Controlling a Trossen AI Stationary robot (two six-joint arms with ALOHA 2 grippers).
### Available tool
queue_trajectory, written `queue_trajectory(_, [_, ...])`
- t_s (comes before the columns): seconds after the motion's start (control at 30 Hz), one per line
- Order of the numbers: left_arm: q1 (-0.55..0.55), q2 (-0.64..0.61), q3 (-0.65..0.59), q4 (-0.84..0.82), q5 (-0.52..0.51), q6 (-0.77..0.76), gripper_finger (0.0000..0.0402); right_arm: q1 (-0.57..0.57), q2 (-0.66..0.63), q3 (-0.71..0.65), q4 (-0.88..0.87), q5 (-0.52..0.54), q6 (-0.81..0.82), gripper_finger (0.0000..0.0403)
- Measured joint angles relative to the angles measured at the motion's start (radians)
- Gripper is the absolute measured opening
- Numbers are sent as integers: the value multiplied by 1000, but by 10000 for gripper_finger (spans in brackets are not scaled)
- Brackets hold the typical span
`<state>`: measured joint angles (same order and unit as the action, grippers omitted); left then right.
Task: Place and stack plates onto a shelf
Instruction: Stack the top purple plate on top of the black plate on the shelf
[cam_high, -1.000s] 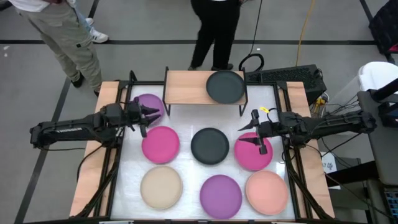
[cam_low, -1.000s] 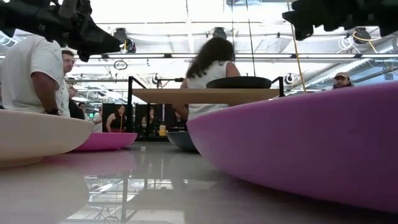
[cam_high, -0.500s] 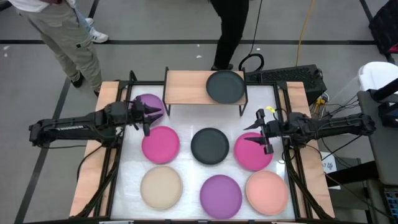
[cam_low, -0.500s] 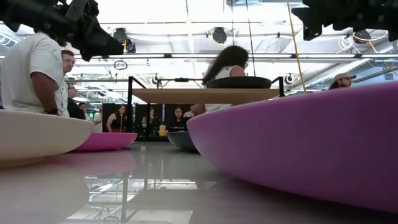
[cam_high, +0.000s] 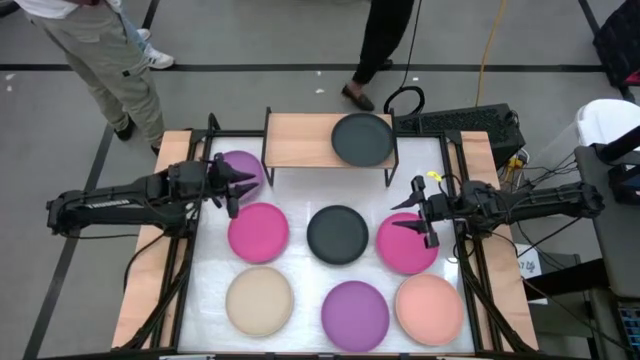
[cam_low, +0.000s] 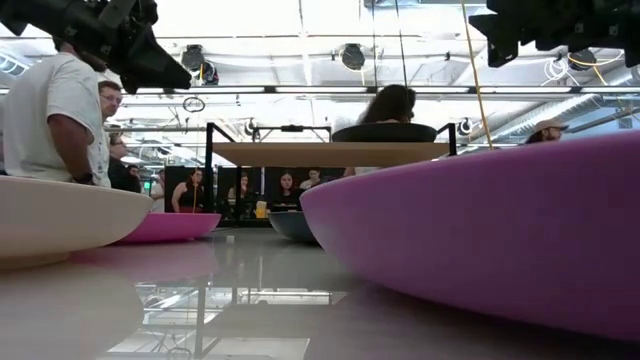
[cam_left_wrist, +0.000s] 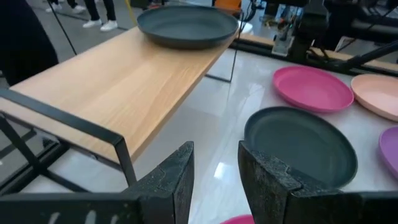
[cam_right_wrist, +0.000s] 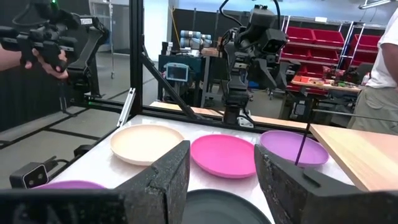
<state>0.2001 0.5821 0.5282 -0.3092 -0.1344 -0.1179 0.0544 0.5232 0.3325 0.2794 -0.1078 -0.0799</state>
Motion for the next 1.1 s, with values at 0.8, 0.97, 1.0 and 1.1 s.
queue_trajectory(0.8, [0, 170, 7, -196, -5, -69, 129, 0, 0, 0, -30, 0, 13, 159])
queue_trajectory(0.97, [0, 227, 7, -262, 1, -87, 129, 0, 0, 0, -24, 0, 15, 159])
queue_trajectory(1.0, [0, 239, 7, -269, 1, -89, 129, 0, 0, 0, -24, 0, 11, 159])
queue_trajectory(1.1, [0, 278, 7, -285, -7, -90, 129, 0, 0, 0, -21, 2, 7, 159])
